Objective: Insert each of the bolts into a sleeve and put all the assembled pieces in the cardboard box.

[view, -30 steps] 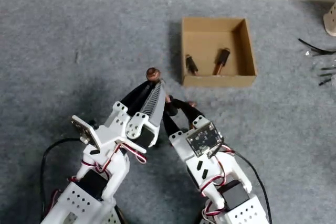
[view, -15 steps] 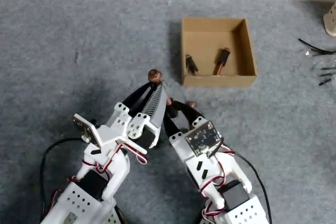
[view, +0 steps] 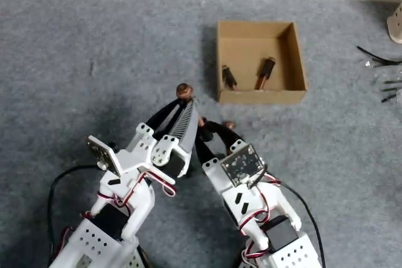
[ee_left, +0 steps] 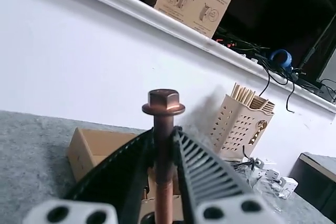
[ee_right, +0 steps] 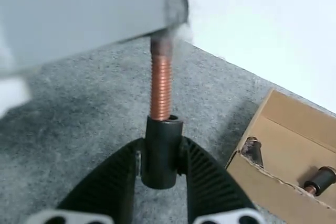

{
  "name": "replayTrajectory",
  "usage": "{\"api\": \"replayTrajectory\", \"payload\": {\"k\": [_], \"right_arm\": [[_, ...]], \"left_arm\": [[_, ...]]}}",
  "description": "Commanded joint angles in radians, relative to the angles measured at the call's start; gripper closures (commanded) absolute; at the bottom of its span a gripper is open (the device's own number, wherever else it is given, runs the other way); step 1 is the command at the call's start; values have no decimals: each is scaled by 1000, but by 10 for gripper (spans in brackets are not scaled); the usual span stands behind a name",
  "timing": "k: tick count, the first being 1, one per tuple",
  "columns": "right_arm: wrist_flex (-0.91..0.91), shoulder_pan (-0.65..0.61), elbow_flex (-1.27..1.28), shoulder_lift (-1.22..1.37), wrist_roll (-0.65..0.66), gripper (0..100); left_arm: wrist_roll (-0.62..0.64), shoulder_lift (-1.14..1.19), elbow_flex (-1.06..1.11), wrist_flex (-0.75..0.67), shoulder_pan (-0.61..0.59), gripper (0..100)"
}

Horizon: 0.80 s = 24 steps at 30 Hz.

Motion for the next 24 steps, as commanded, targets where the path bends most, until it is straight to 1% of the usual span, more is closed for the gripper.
{"api": "replayTrajectory", "payload": {"k": [1, 5, 15, 20, 24], "right_arm": [[1, -12, 113, -15, -8, 994], [2, -50, 113, -15, -8, 994], [2, -44, 113, -15, -8, 994], [-2, 39, 113, -15, -14, 994], [-2, 42, 113, -15, -14, 994]], "left_arm": [[31, 5, 21, 12, -16, 994], [37, 5, 19, 8, -38, 994], [37, 5, 24, 15, -31, 994], [34, -4, 19, 126, 12, 994], [32, -5, 22, 170, 7, 994]]}}
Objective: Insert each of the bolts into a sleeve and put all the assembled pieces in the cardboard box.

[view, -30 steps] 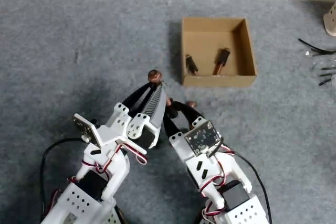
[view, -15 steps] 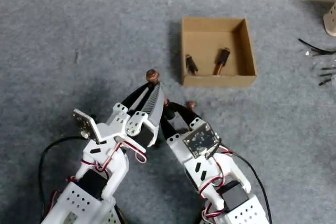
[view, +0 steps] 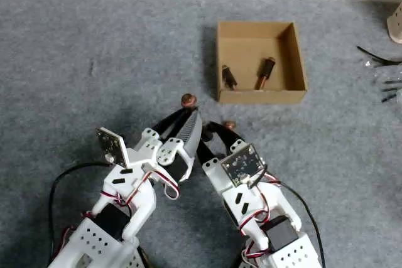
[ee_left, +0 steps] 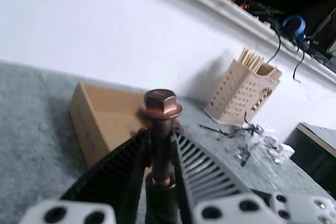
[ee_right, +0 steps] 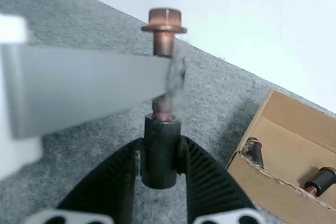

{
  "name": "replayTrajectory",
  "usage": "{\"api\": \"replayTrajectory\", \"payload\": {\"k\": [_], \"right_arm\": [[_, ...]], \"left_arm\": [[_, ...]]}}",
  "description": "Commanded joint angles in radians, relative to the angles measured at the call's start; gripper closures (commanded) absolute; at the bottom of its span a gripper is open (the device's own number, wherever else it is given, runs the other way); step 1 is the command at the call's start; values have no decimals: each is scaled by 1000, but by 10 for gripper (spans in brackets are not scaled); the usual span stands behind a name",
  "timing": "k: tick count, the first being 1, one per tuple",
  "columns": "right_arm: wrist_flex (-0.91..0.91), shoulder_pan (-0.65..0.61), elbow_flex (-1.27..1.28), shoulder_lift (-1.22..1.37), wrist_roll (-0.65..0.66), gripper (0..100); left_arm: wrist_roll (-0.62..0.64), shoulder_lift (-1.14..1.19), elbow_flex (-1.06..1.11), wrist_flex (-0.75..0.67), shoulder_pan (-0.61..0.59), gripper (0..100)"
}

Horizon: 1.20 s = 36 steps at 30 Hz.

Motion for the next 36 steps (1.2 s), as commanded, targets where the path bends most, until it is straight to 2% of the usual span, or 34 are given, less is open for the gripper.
{"api": "replayTrajectory", "payload": {"k": [1, 8, 10, 14, 17, 27, 30, 34, 36], "right_arm": [[-2, 30, 111, -15, -12, 994], [-2, 33, 114, -15, -8, 994], [-2, 35, 113, -15, -8, 994], [-2, 35, 116, -15, -8, 994], [-2, 38, 116, -15, -8, 994], [-8, 151, 113, -15, -9, 994], [-82, 219, 117, -15, -14, 994], [-84, 280, 117, -15, -14, 994], [-67, 294, 117, -15, -14, 994]], "left_arm": [[-3, -16, 24, 25, 2, 994], [-5, -18, 25, 49, 1, 980], [-5, -8, 25, 54, 1, 907], [2, -8, 25, 132, 10, 665], [2, -18, 25, 140, 7, 589], [-5, -19, -25, 140, -16, 745], [-6, -19, -38, 138, -107, 824], [-8, -19, -36, 137, -251, 995], [-98, -18, -30, 141, -317, 976]]}}
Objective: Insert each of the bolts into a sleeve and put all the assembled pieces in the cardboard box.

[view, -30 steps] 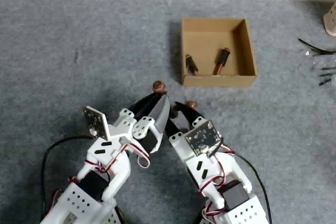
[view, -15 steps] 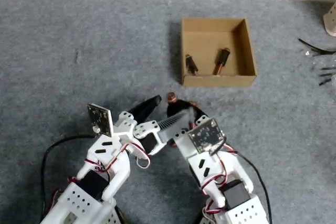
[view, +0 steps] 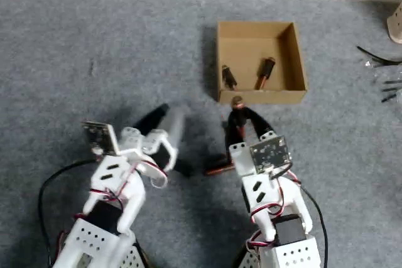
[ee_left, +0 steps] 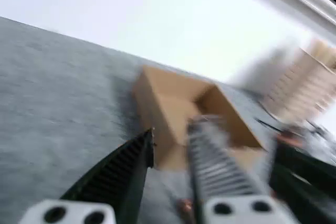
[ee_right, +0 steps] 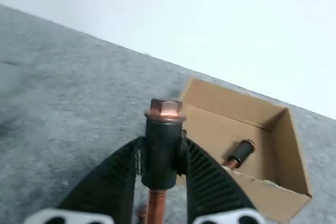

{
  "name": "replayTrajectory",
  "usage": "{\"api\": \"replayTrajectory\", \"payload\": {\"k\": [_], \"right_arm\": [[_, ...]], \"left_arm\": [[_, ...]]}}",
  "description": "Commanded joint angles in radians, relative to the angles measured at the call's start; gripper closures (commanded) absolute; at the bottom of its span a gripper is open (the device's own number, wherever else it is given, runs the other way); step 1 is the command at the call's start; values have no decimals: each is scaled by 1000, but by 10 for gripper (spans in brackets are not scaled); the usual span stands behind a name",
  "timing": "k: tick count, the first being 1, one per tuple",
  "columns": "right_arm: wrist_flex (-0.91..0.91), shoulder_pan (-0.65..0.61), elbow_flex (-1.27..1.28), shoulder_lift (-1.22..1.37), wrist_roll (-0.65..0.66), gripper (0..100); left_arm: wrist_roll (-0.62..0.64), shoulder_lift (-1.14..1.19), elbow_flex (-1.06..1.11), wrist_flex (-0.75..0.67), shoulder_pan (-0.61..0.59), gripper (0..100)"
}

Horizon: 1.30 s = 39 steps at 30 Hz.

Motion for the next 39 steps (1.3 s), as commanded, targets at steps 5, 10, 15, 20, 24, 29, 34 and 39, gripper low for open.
{"api": "replayTrajectory", "payload": {"k": [5, 10, 15, 20, 24, 29, 34, 39], "right_arm": [[4, 61, 117, -15, -9, 994], [33, 110, 117, -15, -9, 994], [108, 180, 116, -15, -6, 994], [122, 197, 113, -15, -9, 994], [186, 185, 19, -13, -3, 994], [154, 182, -111, 56, -3, 994], [-24, 183, -312, 438, -6, 994], [-180, 188, -633, 978, -9, 994]], "left_arm": [[-516, -15, -18, 52, -131, 994], [-623, -15, -35, 209, -125, 994], [-790, -13, -33, 282, -124, 993], [-818, -8, -7, 281, -124, 993], [-818, -7, -5, 281, -124, 993], [-818, -7, -4, 276, -124, 993], [-818, -7, 27, 201, -124, 993], [-818, -7, 28, 201, -124, 993]]}}
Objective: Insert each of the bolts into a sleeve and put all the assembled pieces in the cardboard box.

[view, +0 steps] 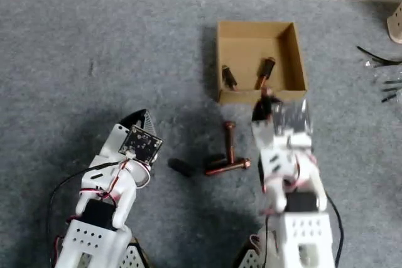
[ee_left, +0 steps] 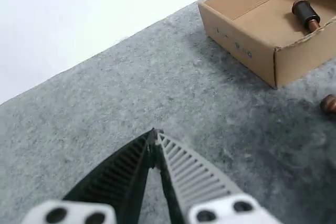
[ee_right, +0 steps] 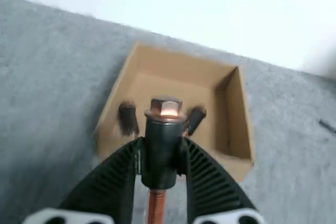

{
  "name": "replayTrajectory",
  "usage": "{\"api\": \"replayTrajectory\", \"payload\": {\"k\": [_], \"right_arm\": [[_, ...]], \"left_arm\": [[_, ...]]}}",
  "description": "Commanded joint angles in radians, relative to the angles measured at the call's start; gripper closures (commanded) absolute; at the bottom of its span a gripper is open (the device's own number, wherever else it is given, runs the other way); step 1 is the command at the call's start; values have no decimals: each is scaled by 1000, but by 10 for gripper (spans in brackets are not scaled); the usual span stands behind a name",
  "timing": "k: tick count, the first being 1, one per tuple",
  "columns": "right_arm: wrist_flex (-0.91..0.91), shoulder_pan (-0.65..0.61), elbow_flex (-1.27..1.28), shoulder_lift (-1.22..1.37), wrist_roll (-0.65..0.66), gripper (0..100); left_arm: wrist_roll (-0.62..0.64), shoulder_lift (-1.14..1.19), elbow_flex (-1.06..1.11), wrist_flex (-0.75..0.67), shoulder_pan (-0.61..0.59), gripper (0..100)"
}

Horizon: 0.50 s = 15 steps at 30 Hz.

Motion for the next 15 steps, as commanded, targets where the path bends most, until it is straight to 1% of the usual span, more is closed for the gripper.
{"api": "replayTrajectory", "payload": {"k": [1, 3, 7, 9, 12, 15], "right_arm": [[-101, 2, -302, 430, -9, 994], [-102, 2, -437, 631, -54, 994], [-102, 4, -664, 957, -270, 994], [-102, 2, -754, 1075, -351, 994], [-102, 4, -851, 1194, -407, 994], [-102, 25, -897, 1253, -414, 994]], "left_arm": [[0, -7, 25, -26, -10, 993], [0, -7, 25, -26, -10, 993], [0, -7, 25, -28, -8, 993], [0, -7, 25, -28, -8, 993], [0, -7, 25, -29, -8, 993], [0, -7, 25, -29, 7, 993]]}}
